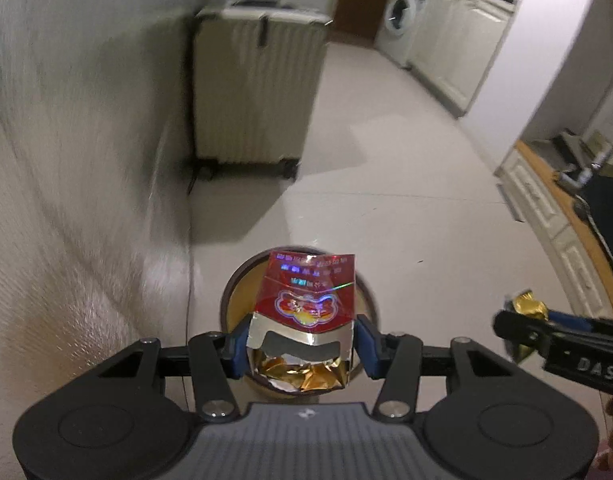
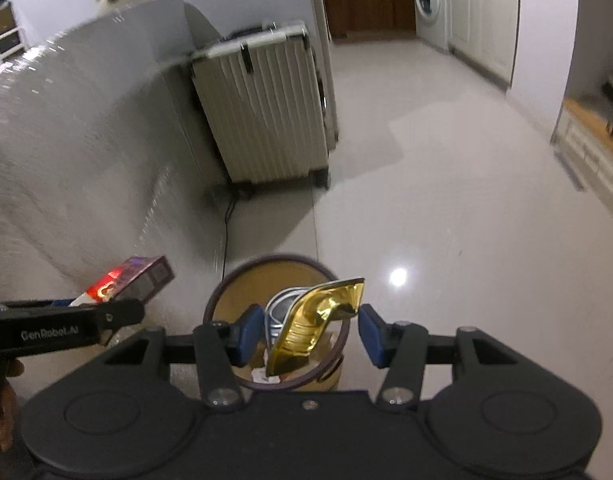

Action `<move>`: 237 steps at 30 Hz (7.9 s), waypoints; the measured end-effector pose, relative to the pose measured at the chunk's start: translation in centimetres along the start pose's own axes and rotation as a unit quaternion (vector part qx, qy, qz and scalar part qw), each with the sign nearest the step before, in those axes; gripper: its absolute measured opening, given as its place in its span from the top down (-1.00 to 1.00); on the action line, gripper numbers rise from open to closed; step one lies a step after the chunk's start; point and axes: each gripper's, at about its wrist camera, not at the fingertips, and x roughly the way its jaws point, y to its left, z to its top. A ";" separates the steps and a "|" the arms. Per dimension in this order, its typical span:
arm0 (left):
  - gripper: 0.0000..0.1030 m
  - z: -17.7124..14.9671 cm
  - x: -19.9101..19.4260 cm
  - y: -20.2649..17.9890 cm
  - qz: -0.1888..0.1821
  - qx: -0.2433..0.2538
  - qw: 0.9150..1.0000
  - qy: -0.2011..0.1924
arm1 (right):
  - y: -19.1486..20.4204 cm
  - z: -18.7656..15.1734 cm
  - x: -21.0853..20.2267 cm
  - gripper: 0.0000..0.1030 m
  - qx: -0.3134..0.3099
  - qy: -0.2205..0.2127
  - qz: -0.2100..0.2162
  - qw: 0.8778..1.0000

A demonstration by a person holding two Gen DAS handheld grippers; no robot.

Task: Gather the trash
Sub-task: 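Carry the red wrapper and gold foil with both grippers over the wastebasket, then open the left gripper to drop the red wrapper while the right drops the gold foil, then lift both open tools from the wastebasket back toward the table, then grasp the crushed blue Pepsi can with both grippers from either end, then carry the Pepsi can with both grippers over the wastebasket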

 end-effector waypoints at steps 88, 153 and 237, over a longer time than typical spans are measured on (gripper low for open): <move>-1.00 1.1 -13.9 -2.2 0.019 0.048 0.997 -0.053 | 1.5 1.2 -13.0 -1.00 -0.010 -0.065 -0.044 0.997; -1.00 15.6 -37.0 31.3 0.173 -0.030 0.941 -0.291 | 44.3 19.8 -16.7 -1.00 -0.176 -0.193 0.133 0.956; 0.47 11.5 -30.3 21.3 0.076 0.085 0.951 -0.287 | 43.9 16.8 -14.3 0.49 -0.167 -0.158 0.149 0.962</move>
